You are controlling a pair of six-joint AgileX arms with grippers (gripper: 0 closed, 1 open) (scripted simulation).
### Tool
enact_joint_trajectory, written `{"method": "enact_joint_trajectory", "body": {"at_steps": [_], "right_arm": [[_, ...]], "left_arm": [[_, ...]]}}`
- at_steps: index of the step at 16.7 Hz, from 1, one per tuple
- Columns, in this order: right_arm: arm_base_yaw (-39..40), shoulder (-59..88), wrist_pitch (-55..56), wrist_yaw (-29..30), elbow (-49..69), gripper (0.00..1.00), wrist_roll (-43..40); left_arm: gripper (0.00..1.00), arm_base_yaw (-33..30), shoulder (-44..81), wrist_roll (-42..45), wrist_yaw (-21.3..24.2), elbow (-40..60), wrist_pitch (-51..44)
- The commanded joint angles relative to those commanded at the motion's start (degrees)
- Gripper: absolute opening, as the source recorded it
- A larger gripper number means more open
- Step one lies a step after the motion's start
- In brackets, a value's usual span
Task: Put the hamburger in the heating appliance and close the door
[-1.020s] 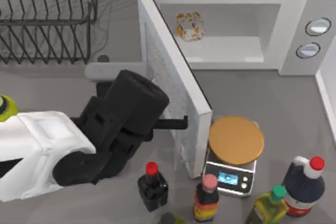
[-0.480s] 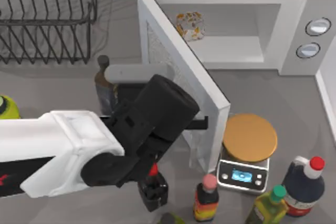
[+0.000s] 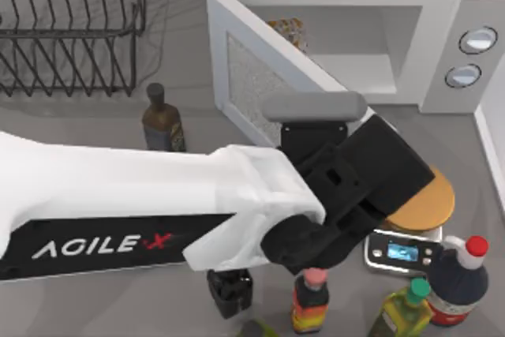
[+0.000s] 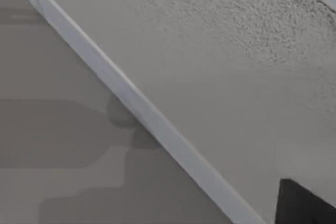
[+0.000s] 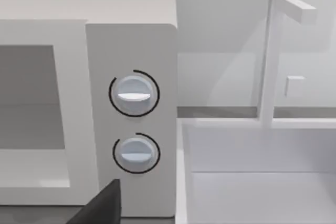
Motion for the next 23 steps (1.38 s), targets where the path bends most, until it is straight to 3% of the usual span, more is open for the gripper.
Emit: {"method": "enact_joint_trajectory", "body": {"at_steps": [7, 16, 23], "right_arm": [[0.0, 0.0, 0.0, 0.0, 0.0, 1.0, 0.0], [0.0, 0.0, 0.0, 0.0, 0.0, 1.0, 0.0], [0.0, 0.0, 0.0, 0.0, 0.0, 1.0, 0.0]], "left_arm": [[0.0, -0.8, 1.9, -1.1, -0.7, 2.2, -1.1], [0.0, -6.1, 18.3, -6.7, -3.1, 27.0, -12.5], [0.0, -6.3, 20.4, -7.3, -3.4, 30.1, -14.0]]}}
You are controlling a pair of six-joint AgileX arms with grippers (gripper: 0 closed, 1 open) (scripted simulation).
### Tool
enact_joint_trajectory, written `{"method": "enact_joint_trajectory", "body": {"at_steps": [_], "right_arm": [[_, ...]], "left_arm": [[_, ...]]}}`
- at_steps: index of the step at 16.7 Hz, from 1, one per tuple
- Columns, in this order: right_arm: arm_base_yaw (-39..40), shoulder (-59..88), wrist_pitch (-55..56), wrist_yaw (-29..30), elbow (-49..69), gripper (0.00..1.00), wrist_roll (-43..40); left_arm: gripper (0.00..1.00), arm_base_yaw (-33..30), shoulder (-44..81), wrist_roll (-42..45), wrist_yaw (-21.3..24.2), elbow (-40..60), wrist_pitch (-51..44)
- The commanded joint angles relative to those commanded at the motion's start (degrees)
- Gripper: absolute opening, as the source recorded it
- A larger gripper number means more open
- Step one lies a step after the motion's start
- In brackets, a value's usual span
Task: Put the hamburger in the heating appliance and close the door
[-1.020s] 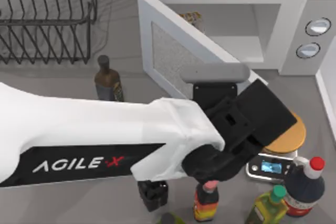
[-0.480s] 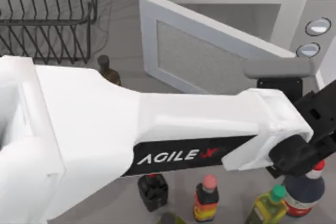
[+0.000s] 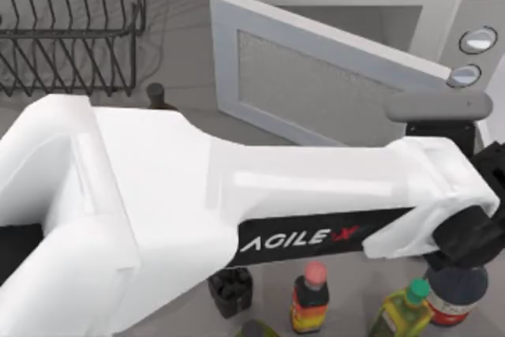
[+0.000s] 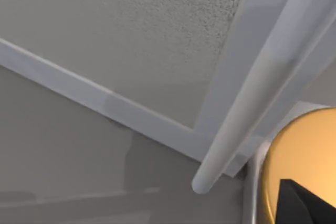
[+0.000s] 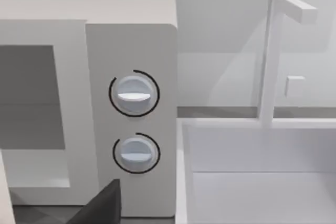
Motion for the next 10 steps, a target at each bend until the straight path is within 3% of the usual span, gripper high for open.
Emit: {"method": "enact_joint_trajectory", "body": {"at_steps": [10], "right_arm": [[0.0, 0.0, 0.0, 0.0, 0.0, 1.0, 0.0]], "left_arm": [[0.0, 10.5, 10.2, 11.2, 6.3, 13.4, 3.8]]}}
